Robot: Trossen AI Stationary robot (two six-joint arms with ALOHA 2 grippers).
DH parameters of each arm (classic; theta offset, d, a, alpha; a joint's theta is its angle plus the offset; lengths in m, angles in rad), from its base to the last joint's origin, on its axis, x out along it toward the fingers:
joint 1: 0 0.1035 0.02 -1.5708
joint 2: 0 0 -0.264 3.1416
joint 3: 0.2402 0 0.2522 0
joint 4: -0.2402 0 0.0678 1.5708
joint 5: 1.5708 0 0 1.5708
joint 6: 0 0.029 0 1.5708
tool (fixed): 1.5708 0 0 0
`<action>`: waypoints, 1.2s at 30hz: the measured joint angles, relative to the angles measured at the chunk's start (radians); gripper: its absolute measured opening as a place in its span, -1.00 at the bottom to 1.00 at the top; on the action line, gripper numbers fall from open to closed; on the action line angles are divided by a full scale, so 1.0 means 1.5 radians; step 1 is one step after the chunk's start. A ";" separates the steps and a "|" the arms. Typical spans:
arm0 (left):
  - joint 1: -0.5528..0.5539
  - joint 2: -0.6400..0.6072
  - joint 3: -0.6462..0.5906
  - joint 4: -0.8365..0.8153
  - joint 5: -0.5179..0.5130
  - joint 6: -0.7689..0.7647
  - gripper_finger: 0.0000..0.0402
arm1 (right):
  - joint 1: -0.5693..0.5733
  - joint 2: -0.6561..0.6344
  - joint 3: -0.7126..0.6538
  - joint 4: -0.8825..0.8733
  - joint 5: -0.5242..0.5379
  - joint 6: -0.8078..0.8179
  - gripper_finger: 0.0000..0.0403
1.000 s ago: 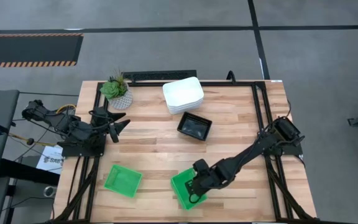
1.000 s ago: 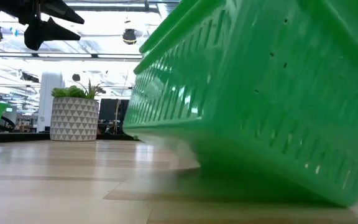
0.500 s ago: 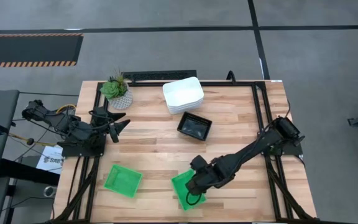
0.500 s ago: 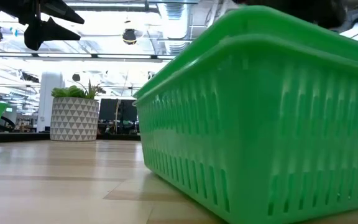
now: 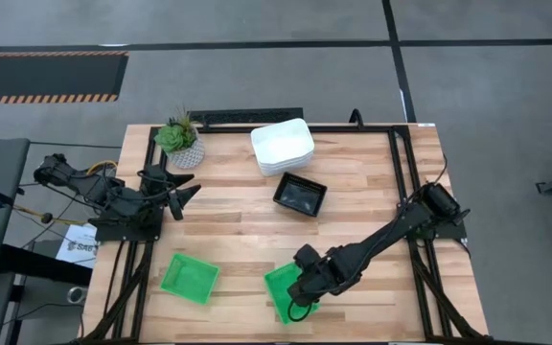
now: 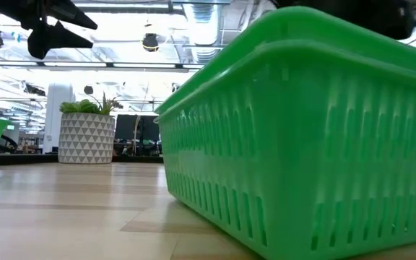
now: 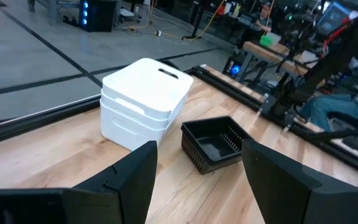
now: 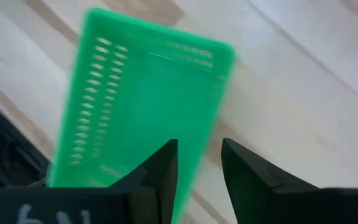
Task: Stack baskets by color
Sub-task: Move the stack of green bins to the center of the table
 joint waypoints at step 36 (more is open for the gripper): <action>0.000 0.000 0.000 -0.020 0.000 0.000 0.12 | -0.026 0.075 -0.001 0.003 -0.056 -0.088 -0.13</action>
